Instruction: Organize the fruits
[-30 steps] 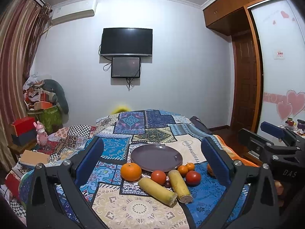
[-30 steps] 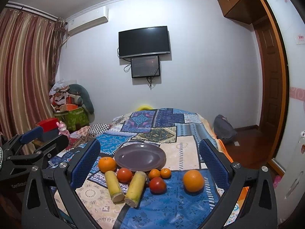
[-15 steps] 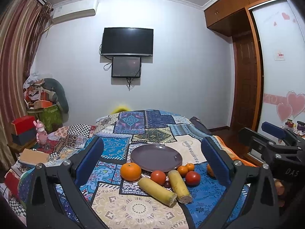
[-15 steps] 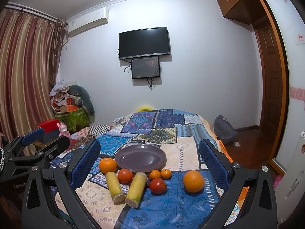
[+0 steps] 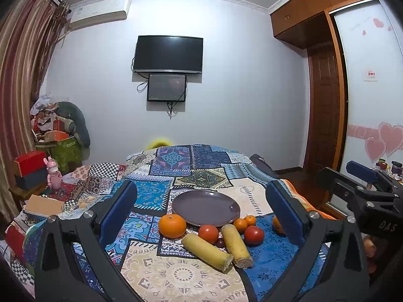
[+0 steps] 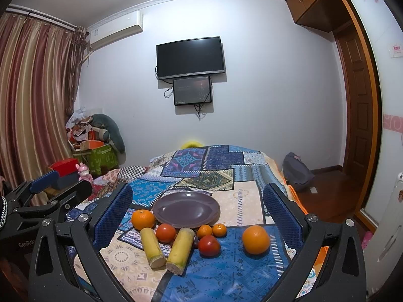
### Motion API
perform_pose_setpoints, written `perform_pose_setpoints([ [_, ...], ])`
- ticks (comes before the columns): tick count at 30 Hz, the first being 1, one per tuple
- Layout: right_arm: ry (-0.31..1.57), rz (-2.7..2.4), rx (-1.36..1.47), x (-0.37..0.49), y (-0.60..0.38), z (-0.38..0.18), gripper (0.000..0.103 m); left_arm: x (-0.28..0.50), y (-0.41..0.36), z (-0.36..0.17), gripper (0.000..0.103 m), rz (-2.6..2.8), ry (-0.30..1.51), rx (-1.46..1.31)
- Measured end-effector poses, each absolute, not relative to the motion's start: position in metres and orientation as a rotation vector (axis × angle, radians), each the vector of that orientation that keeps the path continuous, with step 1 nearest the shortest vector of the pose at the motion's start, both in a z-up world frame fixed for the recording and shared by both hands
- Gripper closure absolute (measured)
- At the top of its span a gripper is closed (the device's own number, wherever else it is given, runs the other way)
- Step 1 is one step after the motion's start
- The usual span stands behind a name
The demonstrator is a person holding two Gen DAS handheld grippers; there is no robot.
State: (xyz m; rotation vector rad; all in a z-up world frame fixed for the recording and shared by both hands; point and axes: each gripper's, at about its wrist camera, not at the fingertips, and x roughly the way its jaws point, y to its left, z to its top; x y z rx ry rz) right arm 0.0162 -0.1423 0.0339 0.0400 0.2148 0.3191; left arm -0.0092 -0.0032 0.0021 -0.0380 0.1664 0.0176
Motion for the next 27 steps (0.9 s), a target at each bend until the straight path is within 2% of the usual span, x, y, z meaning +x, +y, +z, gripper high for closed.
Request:
perform_pose_setpoints([
  [20,0.251,0.336,0.036,0.022,-0.142,0.030,0.000,-0.010,-0.002,0.005,0.000,-0.002,0.175,-0.052],
  [27,0.307,0.342,0.053,0.035,-0.146,0.021,0.017,0.000,0.001,-0.002,0.004,0.000,0.205,-0.043],
])
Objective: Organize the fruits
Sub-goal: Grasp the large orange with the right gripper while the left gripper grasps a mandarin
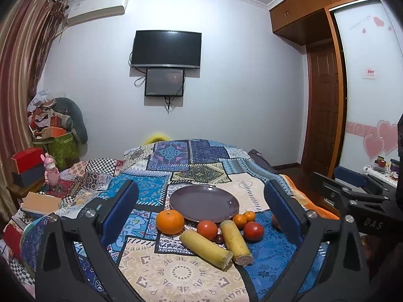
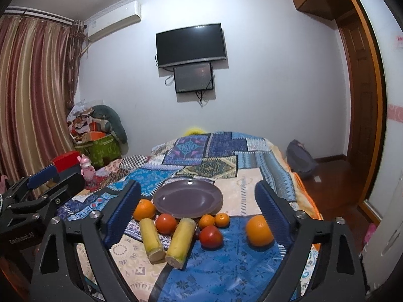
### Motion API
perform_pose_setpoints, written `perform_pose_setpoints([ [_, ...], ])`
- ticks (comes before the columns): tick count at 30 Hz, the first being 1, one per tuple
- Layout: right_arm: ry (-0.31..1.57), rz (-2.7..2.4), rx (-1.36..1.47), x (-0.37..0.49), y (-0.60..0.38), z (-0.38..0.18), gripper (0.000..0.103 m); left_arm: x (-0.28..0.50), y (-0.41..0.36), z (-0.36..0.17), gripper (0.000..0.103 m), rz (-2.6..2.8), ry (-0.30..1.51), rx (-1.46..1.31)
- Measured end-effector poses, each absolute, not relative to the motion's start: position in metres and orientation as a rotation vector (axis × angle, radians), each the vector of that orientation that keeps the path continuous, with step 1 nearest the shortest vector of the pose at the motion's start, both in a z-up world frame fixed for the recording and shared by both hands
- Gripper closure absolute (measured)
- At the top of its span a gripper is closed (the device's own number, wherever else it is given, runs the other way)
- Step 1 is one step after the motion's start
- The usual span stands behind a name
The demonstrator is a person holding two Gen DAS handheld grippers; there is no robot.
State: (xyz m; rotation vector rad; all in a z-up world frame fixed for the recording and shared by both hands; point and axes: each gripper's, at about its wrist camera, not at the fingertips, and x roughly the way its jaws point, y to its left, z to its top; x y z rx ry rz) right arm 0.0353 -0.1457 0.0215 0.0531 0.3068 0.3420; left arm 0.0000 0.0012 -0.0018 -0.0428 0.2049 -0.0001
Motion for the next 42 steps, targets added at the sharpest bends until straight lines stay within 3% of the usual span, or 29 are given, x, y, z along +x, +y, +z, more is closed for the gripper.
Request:
perform_pose_setpoints([
  [2,0.328,0.339,0.045,0.040,-0.146,0.018,0.023,0.005,0.003,-0.004,0.008,0.002,0.222,-0.040],
  [5,0.364,0.342,0.036,0.049,-0.148,0.012,0.031,0.015,0.007,-0.009,0.023,0.004,0.257,-0.036],
  [12,0.447,0.316,0.028,0.070,-0.157,0.000,0.043,0.047,0.023,-0.023,0.034,-0.008,0.368,-0.045],
  [42,0.761,0.223,0.000,0.162,-0.190,-0.055,0.042,0.188,0.077,-0.098,0.034,-0.040,0.767,-0.037],
])
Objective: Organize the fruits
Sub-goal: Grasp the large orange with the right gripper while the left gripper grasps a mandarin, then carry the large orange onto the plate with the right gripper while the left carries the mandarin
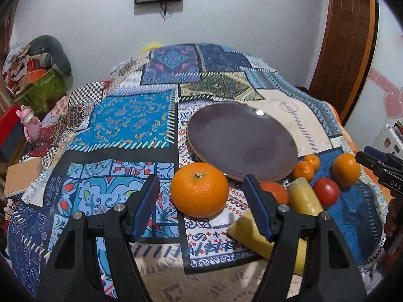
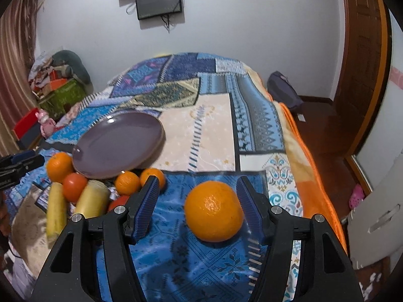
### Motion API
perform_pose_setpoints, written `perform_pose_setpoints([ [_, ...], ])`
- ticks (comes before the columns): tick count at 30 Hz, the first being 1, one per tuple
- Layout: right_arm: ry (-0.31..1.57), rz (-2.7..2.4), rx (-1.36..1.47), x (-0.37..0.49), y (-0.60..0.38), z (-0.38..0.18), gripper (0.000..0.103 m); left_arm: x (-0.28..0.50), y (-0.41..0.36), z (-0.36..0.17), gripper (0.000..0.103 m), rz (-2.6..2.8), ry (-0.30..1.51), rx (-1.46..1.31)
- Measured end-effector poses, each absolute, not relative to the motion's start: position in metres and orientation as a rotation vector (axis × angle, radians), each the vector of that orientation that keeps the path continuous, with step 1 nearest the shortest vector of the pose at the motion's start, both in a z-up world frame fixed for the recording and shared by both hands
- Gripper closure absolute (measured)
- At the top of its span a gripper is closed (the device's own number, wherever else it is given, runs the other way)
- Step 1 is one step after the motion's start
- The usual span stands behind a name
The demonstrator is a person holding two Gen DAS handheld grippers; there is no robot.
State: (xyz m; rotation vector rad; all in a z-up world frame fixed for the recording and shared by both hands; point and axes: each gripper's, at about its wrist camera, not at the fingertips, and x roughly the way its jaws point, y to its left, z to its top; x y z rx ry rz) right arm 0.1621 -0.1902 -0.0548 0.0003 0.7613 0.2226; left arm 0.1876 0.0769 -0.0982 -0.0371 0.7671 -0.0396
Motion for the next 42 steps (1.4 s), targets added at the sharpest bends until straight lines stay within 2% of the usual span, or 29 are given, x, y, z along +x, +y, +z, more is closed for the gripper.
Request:
perform_pose_setpoints([
  [21,0.908,0.205,0.041,0.178,-0.202,-0.099,0.037,0.225,0.080,-0.136,0.036,-0.052,0.911,-0.057],
  [42,0.897,0.217,0.051,0.176,-0.199,-0.091,0.043,0.214,0.080,-0.126,0.037,-0.036,0.866,-0.041],
])
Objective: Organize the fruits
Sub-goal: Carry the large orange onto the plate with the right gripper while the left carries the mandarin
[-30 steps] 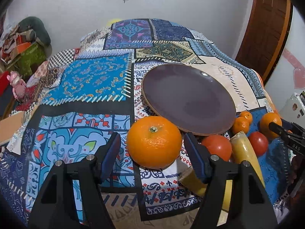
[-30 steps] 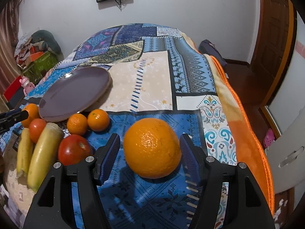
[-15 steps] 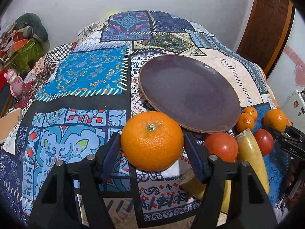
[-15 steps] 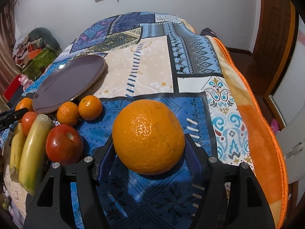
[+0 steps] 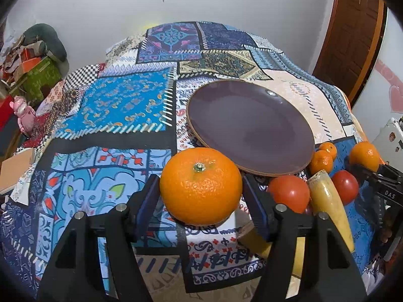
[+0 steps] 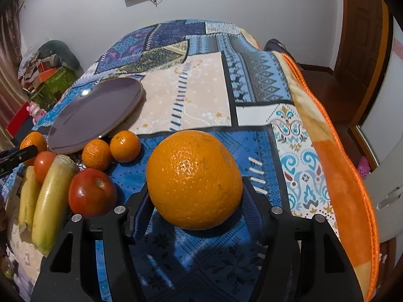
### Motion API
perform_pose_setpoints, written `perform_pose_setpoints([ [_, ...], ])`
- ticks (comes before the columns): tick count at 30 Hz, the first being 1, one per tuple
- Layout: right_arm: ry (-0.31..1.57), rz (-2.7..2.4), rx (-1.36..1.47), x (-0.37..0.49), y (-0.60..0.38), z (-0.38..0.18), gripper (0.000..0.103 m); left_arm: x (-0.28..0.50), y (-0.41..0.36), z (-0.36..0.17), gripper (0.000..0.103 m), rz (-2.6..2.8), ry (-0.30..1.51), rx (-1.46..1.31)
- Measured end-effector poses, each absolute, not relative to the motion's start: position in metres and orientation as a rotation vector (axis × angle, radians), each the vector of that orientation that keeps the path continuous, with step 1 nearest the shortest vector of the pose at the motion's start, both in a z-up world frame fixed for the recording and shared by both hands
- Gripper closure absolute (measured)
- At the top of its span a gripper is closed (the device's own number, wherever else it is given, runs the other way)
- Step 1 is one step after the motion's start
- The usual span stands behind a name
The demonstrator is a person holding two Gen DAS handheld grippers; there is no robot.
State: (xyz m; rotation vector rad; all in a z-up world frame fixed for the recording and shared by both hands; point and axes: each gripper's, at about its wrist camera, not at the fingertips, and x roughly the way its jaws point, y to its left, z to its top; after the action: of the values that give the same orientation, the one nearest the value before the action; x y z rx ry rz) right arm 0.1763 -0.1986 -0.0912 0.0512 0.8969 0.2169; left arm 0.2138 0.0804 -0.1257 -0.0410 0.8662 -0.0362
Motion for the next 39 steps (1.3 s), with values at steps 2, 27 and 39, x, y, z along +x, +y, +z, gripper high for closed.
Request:
perform_pose_setpoints([
  [2,0.877,0.224,0.045,0.176,-0.197,-0.084,0.043,0.213,0.083,-0.121,0.037,-0.033,0.859,-0.046],
  [27,0.711,0.361,-0.001,0.214,-0.135,-0.029,0.043,0.234,0.060,-0.062,0.037,-0.074,0.759,-0.055],
  [39,0.720,0.419,-0.033,0.241,-0.106,-0.034,0.043,0.270,0.047,-0.061,0.037,-0.084,0.776,-0.040],
])
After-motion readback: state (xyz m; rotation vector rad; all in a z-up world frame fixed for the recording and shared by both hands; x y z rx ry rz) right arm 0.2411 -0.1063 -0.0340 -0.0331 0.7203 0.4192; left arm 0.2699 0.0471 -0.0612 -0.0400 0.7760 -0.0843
